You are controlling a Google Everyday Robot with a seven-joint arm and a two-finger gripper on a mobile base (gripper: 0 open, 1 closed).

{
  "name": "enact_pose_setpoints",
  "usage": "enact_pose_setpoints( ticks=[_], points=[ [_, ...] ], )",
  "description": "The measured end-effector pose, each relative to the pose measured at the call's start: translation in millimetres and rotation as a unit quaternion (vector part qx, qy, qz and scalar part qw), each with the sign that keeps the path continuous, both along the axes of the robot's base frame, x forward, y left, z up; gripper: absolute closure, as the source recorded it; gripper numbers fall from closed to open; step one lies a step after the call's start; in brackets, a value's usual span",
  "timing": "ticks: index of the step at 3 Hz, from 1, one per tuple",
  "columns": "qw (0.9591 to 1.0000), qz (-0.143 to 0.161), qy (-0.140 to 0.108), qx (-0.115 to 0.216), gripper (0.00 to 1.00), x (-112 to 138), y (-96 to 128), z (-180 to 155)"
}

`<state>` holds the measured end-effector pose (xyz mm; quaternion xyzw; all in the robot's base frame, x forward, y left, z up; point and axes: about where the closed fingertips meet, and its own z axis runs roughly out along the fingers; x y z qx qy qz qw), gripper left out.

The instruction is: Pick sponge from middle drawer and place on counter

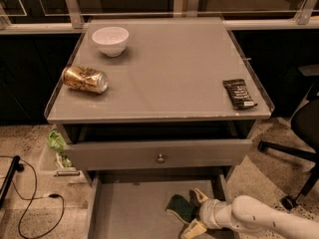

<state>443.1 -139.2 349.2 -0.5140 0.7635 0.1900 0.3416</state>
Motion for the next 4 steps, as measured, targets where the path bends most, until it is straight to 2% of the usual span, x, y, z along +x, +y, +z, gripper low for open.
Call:
enact_pose_setpoints(
  ticks=[1, 4],
  points=[
    [1.0000, 0.000, 0.000, 0.000, 0.19, 0.1, 0.1, -0.2],
    [1.0000, 0.000, 0.000, 0.000, 0.89, 0.0, 0.1, -0.2]
  ],
)
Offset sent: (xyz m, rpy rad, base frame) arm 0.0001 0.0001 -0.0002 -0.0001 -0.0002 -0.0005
